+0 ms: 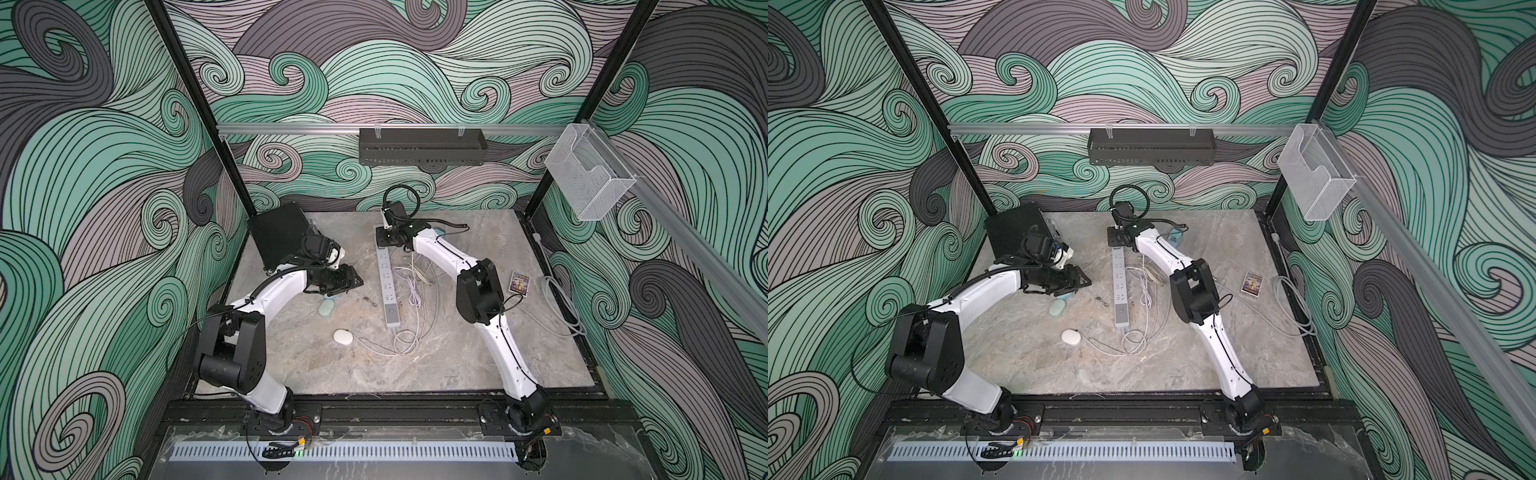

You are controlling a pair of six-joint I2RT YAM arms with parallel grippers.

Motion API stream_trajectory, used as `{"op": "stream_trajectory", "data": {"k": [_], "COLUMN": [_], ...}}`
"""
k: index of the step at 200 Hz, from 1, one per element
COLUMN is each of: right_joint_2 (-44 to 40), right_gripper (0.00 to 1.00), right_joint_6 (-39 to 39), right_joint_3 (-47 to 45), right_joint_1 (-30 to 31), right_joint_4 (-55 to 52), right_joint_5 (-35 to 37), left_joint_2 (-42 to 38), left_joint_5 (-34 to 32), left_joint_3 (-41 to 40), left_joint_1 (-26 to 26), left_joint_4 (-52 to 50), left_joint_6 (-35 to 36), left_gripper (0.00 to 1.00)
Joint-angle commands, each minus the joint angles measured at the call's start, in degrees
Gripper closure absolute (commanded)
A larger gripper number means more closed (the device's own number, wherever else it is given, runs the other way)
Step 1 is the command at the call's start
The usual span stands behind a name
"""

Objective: Charge the bluetooth headset
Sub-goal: Insert the plug into the socket.

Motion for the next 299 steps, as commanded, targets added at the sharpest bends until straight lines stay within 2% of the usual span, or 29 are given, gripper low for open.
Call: {"op": "stream_trajectory", "data": {"k": [1,38,93,133,173,193,253,299], "right_joint_2": [4.5,7.7,6.3,8.6,13.4,13.4,12.5,16.5], "right_gripper": [1.0,1.0,1.0,1.0,1.0,1.0,1.0,1.0], "right_joint_6": [1.5,0.1,-2.8,-5.5,-1.7,2.3,5.8,5.8], "right_joint_3": [2.3,6.2,2.5,6.9,14.2,13.4,10.1,16.0], "right_joint_1": [0.6,1.3,1.3,1.9,1.6,1.0,1.8,3.6], "right_joint_4": [-7.5,-11.9,-12.7,-15.0,-20.5,-21.6,-25.4,-28.4], "right_joint_5": [2.7,4.5,6.6,6.9,7.2,6.5,7.0,8.6], "left_joint_2": [0.3,0.7,1.2,1.9,2.1,2.1,1.9,1.8], "left_joint_5": [1.1,1.1,1.0,1.4,1.3,1.4,0.9,0.7], "left_joint_3": [1.2,1.3,1.7,2.0,1.7,1.7,1.6,1.1], "left_joint_1": [0.4,0.4,0.4,0.4,0.4,0.4,0.4,0.4], "left_joint_4": [0.4,0.2,-0.2,-0.1,-0.2,-0.3,-0.3,0.0], "left_joint_6": [0.5,0.7,0.9,0.6,0.8,0.8,0.9,0.9], "left_gripper": [0.41,0.41,0.41,0.41,0.41,0.41,0.41,0.41]}}
